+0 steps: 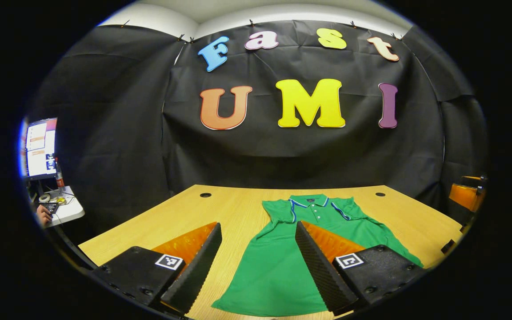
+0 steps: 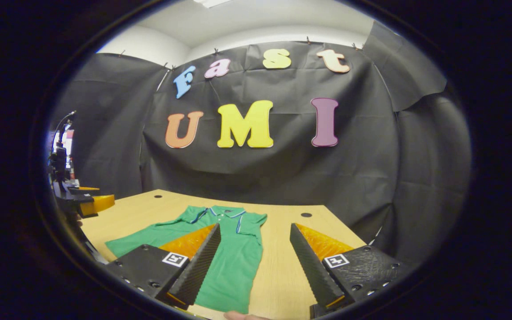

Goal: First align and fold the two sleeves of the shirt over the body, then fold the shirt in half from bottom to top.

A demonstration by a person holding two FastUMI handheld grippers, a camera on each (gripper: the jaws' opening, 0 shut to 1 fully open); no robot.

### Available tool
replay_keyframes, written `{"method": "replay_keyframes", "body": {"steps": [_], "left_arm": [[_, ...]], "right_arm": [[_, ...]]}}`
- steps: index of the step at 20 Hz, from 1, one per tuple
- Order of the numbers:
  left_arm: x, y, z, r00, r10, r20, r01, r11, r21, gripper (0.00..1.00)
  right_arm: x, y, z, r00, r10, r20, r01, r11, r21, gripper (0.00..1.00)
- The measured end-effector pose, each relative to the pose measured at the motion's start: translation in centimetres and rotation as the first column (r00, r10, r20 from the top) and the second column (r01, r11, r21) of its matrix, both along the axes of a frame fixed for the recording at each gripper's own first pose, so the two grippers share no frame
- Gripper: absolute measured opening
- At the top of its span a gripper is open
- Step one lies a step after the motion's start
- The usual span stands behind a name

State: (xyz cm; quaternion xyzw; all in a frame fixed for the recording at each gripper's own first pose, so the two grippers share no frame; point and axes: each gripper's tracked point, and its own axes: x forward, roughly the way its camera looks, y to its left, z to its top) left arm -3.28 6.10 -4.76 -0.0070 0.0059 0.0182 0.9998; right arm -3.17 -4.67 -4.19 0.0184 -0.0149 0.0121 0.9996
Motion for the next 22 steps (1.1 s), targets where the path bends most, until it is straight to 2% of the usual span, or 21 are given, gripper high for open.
{"method": "replay_keyframes", "body": {"steps": [3,7,9,13,18,21,22], "left_arm": [[0.6,0.6,-2.2,0.999,0.002,-0.033,-0.003,1.0,-0.017,1.0],[0.3,1.9,-8.9,0.981,0.02,-0.191,-0.016,1.0,0.019,1.0],[-0.3,1.8,-11.2,0.97,0.004,-0.243,0.003,1.0,0.029,1.0],[-1.7,1.6,-13.7,0.954,-0.041,-0.296,0.038,0.999,-0.015,1.0],[-1.5,1.8,-15.3,0.945,-0.044,-0.324,0.038,0.999,-0.026,1.0],[-1.3,1.7,-16.8,0.93,-0.053,-0.365,0.034,0.998,-0.058,1.0],[-1.2,2.1,-16.8,0.934,-0.037,-0.356,0.02,0.998,-0.051,1.0]], "right_arm": [[0.1,-0.3,-2.1,0.999,-0.021,-0.025,0.021,1.0,0.001,0.95],[0.4,0.2,-7.7,0.991,-0.024,-0.134,0.025,1.0,0.004,0.96],[0.2,0.6,-10.7,0.982,-0.02,-0.186,0.018,1.0,-0.013,0.96],[-1.1,2.2,-15.3,0.965,0.031,-0.262,-0.033,0.999,-0.003,0.96],[-1.3,2.5,-16.9,0.954,0.047,-0.297,-0.04,0.999,0.028,0.96],[-1.1,3.0,-18.0,0.944,0.065,-0.324,-0.055,0.998,0.041,0.95],[-1.0,3.3,-18.5,0.939,0.08,-0.335,-0.065,0.996,0.054,0.95]]}}
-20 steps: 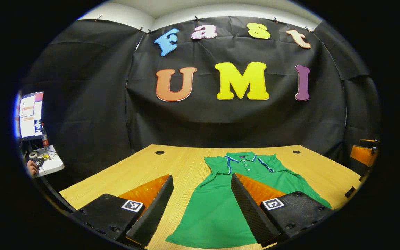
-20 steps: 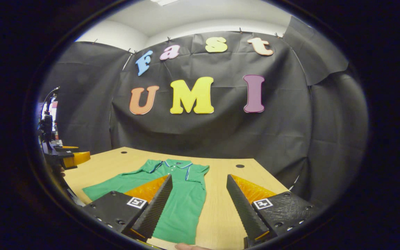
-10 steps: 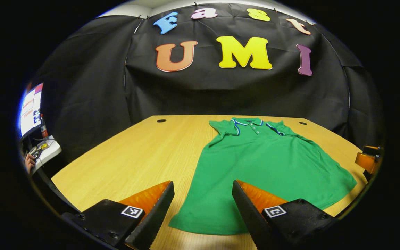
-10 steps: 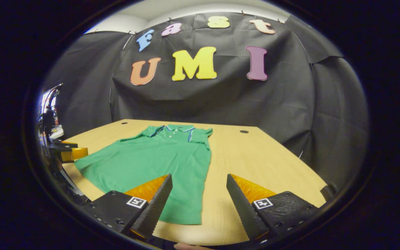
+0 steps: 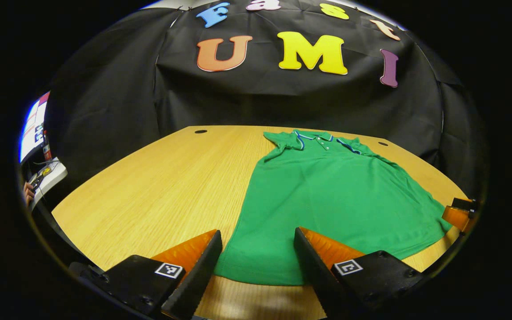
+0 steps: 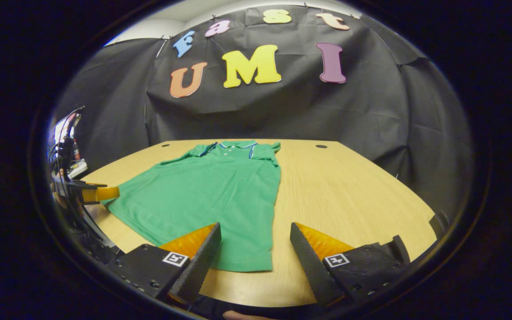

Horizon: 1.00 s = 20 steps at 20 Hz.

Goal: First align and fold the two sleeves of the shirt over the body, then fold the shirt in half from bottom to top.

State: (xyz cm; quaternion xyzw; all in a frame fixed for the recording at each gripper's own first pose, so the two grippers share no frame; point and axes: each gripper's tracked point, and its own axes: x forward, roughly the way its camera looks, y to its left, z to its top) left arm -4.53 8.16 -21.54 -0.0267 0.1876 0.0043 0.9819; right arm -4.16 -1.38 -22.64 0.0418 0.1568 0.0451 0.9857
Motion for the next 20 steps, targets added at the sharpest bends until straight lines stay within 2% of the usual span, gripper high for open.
{"method": "replay_keyframes", "body": {"steps": [2,5,7,8,9,10,11,12,13,14,15,17,18,20], "left_arm": [[0.3,0.0,-0.1,1.0,0.002,-0.006,-0.002,1.0,0.016,1.0],[0.3,0.4,-0.1,1.0,0.024,-0.004,-0.024,0.999,0.041,0.9],[0.4,0.6,-0.2,0.999,0.053,-0.008,-0.053,0.998,0.032,0.84],[0.4,0.5,-0.1,0.999,0.054,-0.006,-0.054,0.998,0.033,0.82],[0.4,0.4,0.0,0.998,0.055,-0.002,-0.055,0.998,0.03,0.75],[0.4,-0.2,-0.2,0.998,0.058,0.001,-0.058,0.998,0.028,0.69],[0.6,-0.5,-0.3,0.998,0.059,0.001,-0.059,0.998,0.026,0.47],[0.5,-0.6,-0.2,0.998,0.055,0.001,-0.055,0.998,0.025,0.43],[0.6,-0.7,-0.2,0.999,0.051,0.001,-0.051,0.998,0.022,0.28],[0.6,-0.8,-0.2,0.999,0.05,0.002,-0.05,0.999,0.017,0.25],[0.6,-1.0,-0.1,0.999,0.049,0.0,-0.049,0.999,0.002,0.17],[0.6,-1.4,-0.1,0.999,0.043,0.001,-0.043,0.999,-0.018,0.1],[0.6,-1.5,0.0,0.999,0.04,0.0,-0.04,0.999,-0.021,0.09],[0.4,-1.9,0.2,1.0,0.03,0.001,-0.03,0.999,-0.037,0.09]], "right_arm": [[-0.1,0.2,-1.1,0.999,0.007,-0.036,-0.007,1.0,-0.004,0.95],[0.1,0.7,-0.8,1.0,0.007,-0.027,-0.007,1.0,-0.016,0.96],[0.3,1.2,-0.9,0.999,0.017,-0.027,-0.017,1.0,-0.01,0.89],[0.5,1.6,-0.7,0.999,0.026,-0.024,-0.027,1.0,-0.006,0.77],[0.4,2.0,-0.9,0.999,0.036,-0.025,-0.036,0.999,0.0,0.71],[0.5,2.4,-0.8,0.999,0.047,-0.024,-0.047,0.999,0.003,0.55],[0.6,2.7,-0.8,0.998,0.061,-0.023,-0.061,0.998,0.009,0.48],[0.7,3.2,-0.8,0.997,0.079,-0.021,-0.079,0.997,0.025,0.31],[0.8,3.4,-0.8,0.996,0.09,-0.019,-0.089,0.995,0.04,0.22],[1.1,3.5,-0.7,0.995,0.1,-0.012,-0.099,0.994,0.05,0.09],[1.2,3.5,-0.7,0.994,0.108,-0.012,-0.107,0.993,0.047,0.05],[1.4,3.4,-0.3,0.994,0.113,-0.007,-0.113,0.993,0.034,0.04],[1.6,3.1,-0.3,0.994,0.11,-0.005,-0.11,0.993,0.033,0.0],[1.7,2.9,0.0,0.994,0.106,0.008,-0.106,0.994,0.007,0.0]]}}
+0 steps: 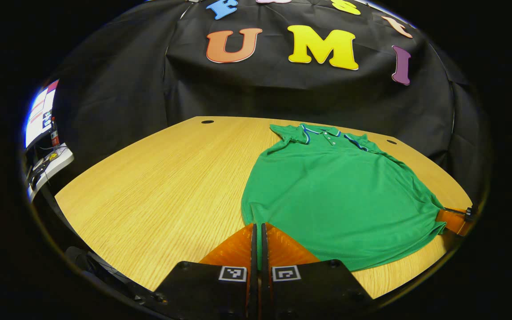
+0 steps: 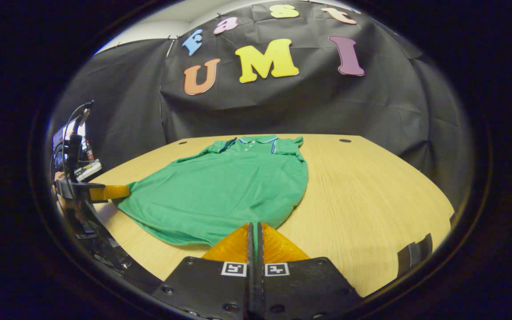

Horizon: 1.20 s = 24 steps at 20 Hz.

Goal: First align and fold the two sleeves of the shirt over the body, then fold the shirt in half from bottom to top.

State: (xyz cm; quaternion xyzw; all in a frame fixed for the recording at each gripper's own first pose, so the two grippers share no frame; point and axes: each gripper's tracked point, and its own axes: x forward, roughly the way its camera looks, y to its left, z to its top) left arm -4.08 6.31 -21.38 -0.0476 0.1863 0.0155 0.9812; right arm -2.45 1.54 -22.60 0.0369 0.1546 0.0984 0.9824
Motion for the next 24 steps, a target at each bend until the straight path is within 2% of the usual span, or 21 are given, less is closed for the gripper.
{"method": "replay_keyframes", "body": {"steps": [8,15,19,24], "left_arm": [[-0.3,-0.8,4.3,0.995,-0.02,0.102,0.014,0.998,0.058,0.08],[1.1,-1.9,10.4,0.973,-0.038,0.227,0.017,0.995,0.093,0.08],[3.2,-2.0,14.0,0.958,-0.037,0.284,0.007,0.995,0.103,0.08],[8.4,-2.1,18.9,0.94,-0.038,0.339,0.006,0.995,0.095,0.08]], "right_arm": [[-0.4,-0.9,3.6,0.994,-0.011,0.108,0.017,0.998,-0.053,0.0],[0.5,-1.8,9.8,0.975,-0.031,0.22,0.045,0.997,-0.058,0.0],[2.7,-2.2,13.8,0.961,-0.038,0.273,0.059,0.996,-0.07,0.0],[7.7,-2.2,19.5,0.934,-0.049,0.354,0.09,0.991,-0.1,0.0]]}}
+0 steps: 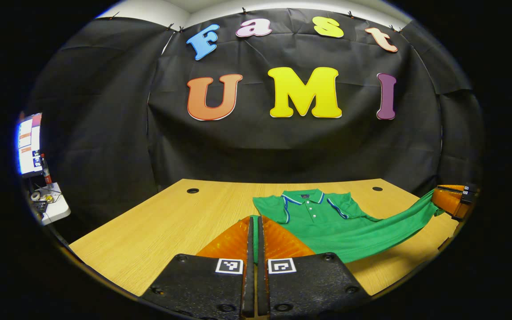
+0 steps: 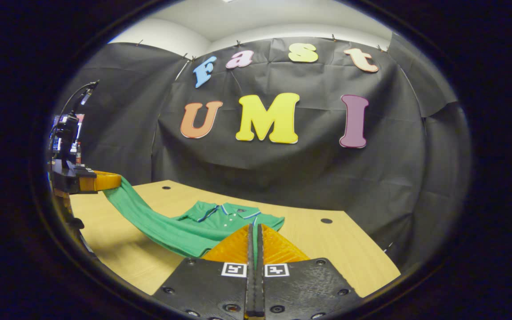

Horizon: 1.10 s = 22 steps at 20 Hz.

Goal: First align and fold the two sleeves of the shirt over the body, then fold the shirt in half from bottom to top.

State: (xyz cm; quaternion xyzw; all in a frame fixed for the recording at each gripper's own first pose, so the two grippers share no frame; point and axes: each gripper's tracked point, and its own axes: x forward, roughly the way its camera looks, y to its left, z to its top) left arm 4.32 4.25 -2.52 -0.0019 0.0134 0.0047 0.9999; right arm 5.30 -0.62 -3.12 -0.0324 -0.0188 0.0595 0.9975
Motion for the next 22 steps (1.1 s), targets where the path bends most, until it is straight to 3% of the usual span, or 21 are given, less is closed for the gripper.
{"method": "replay_keyframes", "body": {"steps": [6,10,17,22], "left_arm": [[8.3,0.2,4.9,1.0,-0.01,0.029,0.01,1.0,-0.003,0.08],[15.2,0.3,6.7,0.999,-0.016,0.04,0.015,1.0,0.014,0.08],[28.8,-0.8,2.0,0.997,-0.035,-0.074,0.037,0.999,0.033,0.08],[35.6,-1.0,-2.4,0.991,-0.042,-0.124,0.046,0.998,0.036,0.08]], "right_arm": [[9.5,-0.6,7.0,0.997,-0.043,0.065,0.044,0.999,-0.009,0.0],[17.7,-1.6,8.6,0.994,-0.087,0.06,0.089,0.996,-0.031,0.0],[31.6,-3.2,4.7,0.978,-0.197,-0.07,0.194,0.98,-0.05,0.0],[38.3,-3.2,-0.4,0.962,-0.215,-0.17,0.212,0.977,-0.036,0.02]]}}
